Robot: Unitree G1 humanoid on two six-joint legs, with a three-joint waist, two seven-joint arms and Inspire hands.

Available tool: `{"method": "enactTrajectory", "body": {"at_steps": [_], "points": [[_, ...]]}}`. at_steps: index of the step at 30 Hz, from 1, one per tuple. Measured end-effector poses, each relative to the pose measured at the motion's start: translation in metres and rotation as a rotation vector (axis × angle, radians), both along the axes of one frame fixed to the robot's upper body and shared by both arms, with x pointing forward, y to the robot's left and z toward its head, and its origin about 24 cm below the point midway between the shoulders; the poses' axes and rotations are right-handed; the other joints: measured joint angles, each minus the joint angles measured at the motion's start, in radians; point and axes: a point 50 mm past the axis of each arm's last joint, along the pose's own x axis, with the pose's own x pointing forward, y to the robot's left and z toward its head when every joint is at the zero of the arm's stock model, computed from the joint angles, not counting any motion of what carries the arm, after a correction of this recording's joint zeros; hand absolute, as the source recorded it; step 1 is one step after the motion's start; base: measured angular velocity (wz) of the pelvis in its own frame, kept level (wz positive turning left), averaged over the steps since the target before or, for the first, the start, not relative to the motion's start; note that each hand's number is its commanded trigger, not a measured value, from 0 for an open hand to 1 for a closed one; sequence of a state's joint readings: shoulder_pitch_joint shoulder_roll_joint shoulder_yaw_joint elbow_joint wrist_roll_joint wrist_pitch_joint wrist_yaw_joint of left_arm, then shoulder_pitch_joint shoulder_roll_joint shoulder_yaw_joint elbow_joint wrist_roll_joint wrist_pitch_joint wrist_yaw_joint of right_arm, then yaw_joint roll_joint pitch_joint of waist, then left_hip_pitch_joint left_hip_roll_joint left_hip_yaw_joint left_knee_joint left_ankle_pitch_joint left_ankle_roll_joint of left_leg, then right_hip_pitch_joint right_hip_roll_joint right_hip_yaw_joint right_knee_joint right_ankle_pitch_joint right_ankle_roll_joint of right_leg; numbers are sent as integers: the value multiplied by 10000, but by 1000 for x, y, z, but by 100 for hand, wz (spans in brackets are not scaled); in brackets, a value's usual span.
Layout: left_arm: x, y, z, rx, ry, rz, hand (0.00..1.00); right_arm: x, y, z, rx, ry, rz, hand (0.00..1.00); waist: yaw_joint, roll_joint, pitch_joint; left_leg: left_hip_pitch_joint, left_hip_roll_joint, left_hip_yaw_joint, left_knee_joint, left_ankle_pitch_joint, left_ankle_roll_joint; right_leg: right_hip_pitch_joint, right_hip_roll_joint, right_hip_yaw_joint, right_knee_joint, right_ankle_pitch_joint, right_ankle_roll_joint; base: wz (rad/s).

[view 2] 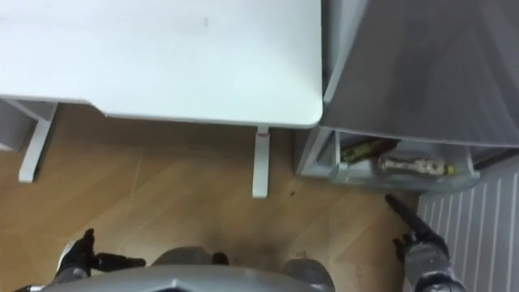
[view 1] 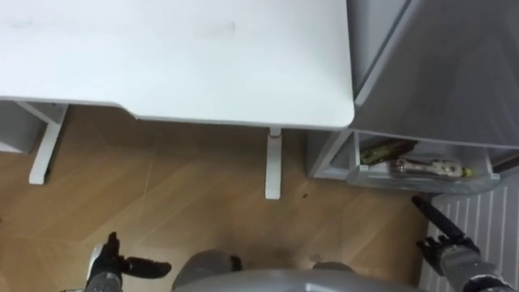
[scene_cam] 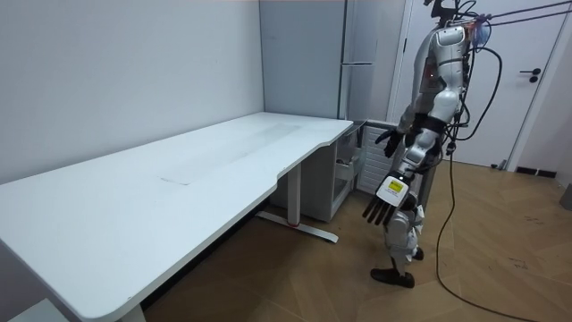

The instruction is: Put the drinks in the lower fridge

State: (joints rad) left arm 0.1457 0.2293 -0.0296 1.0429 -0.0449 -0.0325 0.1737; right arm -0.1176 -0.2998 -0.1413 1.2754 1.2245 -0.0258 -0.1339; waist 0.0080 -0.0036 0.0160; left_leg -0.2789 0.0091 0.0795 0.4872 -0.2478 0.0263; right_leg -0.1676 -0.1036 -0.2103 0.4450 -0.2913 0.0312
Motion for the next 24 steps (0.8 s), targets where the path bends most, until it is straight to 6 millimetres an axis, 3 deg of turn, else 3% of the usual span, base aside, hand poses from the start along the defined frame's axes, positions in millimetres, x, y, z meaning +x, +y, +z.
{"method": "enactTrajectory", "body": {"at_steps": [5,7,11,15,21,24], "points": [[10,1,2,179,-179,-102,0,21,1,7,293,-542,-824,0,99,146,72,-1391,145,13,1398,-390,29,-1465,-34,217,1613,-561,-72,-5],[14,2,3,192,-316,-59,0,23,1,7,500,-775,-1335,0,171,99,71,-1839,145,23,1749,-406,30,-2001,-89,293,2130,-708,-97,-2],[26,1,5,191,-584,-58,0,39,0,14,770,-1256,-2152,0,221,-80,149,-2916,90,136,2488,-406,34,-3312,-339,462,3402,-1023,-171,-3],[30,2,7,317,-720,12,0,53,-14,28,690,-1712,-2714,0,255,-221,145,-3903,87,215,3353,-528,70,-4392,-473,647,4521,-1336,-177,0],[32,4,9,502,-651,-344,0,72,-35,50,168,-2528,-3159,0,302,-227,128,-5339,232,200,4708,-854,19,-5872,-483,767,5897,-1679,-314,-1],[33,4,10,508,-687,-381,0,83,-37,59,15,-2767,-3235,0,299,-239,127,-5972,189,238,5178,-880,45,-6525,-628,832,6527,-1830,-389,4]]}}
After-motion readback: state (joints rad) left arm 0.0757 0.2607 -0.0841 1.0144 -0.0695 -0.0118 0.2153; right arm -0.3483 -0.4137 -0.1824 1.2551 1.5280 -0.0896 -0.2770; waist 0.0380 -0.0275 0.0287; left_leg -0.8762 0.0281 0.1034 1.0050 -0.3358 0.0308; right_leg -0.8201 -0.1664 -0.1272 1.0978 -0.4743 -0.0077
